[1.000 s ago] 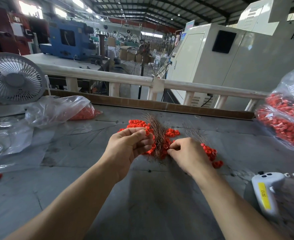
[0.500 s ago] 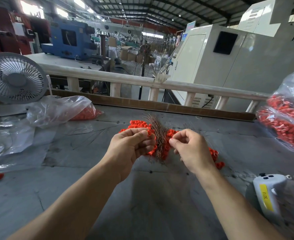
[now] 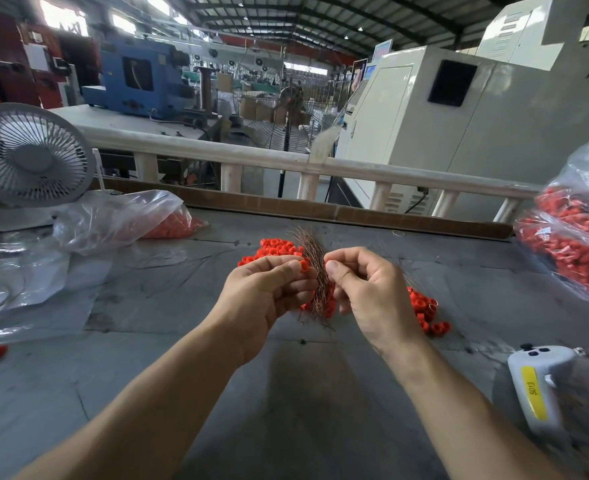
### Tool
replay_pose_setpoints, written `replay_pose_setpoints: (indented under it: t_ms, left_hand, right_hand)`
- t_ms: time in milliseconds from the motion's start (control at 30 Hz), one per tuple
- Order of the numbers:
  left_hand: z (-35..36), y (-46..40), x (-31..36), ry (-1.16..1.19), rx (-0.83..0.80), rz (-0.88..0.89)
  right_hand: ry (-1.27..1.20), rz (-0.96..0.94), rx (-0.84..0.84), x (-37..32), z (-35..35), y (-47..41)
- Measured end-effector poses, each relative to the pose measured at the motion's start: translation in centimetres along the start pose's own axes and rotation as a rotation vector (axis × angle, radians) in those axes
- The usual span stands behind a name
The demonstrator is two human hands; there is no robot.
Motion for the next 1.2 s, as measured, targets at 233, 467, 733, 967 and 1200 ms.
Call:
replay_pose_setpoints:
  t_ms: [233, 467, 733, 967, 1200]
  left_hand:
    - [0.0, 0.0, 0.0, 0.029, -0.005, -0.012]
    - [0.4, 0.2, 0.2, 0.053, -0.032, -0.009]
    - [0.3, 0.1, 0.0, 0.064, -0.035, -0.01]
    - [0.2, 0.0, -0.2, 0.093, -0.035, -0.002]
    - [-0.1, -0.2, -0.3, 0.091, -0.036, 0.01]
  right_hand:
    - [-0.019, -0.02, -0.071, -0.1, 0.7, 0.3]
    - [-0.024, -0.051, -0.029, -0.1, 0.3, 0.2]
    - [0.001, -0.195, -0.004, -1.3, 0.6, 0.6]
    - [0.091, -0.285, 0.052, -2.0, 0.9, 1.2]
    - [0.129, -0.337, 0.061, -2.0, 1.1, 1.2]
Point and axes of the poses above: each hand's wrist, its own y-axis away from the middle knuckle, its own z-axis out of the palm, x = y × z, the point moved 5 cm from there along -y, towards the middle knuckle, and after that the axes turned 7 degrees about z, right-handed, at the moved point
